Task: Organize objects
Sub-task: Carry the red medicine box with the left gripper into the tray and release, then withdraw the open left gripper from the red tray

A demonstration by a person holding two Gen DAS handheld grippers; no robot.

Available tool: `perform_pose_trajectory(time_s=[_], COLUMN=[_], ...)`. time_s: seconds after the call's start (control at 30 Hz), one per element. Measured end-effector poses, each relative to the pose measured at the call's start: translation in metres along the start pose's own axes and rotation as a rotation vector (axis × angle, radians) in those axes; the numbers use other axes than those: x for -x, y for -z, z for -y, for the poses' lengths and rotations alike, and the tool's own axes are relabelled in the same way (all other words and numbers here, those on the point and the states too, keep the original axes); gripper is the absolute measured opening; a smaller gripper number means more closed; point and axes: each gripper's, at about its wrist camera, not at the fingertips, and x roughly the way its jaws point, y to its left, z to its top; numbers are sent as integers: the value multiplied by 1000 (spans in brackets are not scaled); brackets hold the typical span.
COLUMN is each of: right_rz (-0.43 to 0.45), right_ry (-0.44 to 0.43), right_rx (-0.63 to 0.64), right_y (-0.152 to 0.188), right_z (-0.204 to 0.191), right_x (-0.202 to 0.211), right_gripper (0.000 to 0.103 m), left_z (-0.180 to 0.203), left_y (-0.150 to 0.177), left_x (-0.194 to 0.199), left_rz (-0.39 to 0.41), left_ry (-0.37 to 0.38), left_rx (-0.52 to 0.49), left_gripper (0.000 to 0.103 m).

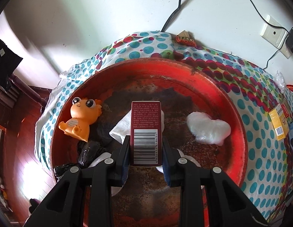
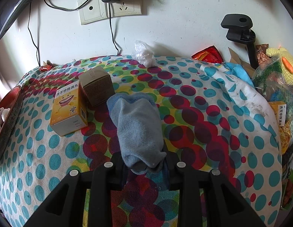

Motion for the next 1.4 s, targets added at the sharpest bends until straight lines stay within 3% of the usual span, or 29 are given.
perform_pose_trajectory(time_s=[0.4, 0.57, 0.63, 1.0, 1.13, 1.4], right_rz=[0, 0, 0, 0, 0, 0], right_ry=[9, 12, 12, 18, 21, 26], right_rx=[-3, -4, -5, -8, -8, -10], right_y=[0, 0, 0, 0, 0, 0], right_z=[-2, -2, -2, -3, -3, -6], right_x=[-1, -1, -1, -2, -2, -2], right_gripper=[28, 28, 28, 28, 28, 29], left_z=[-2, -2, -1, 0, -3, -8], left_y=[-1, 0, 1, 5, 12, 33], left_x=[-13, -13, -12, 15, 28, 54], left_rz=[-19, -15, -7, 39, 44, 80], left_ry=[-12, -22, -35, -20, 19, 54], left_rx=[1, 1, -10, -25, -14, -4], left_gripper=[31, 48, 63, 68, 76, 77])
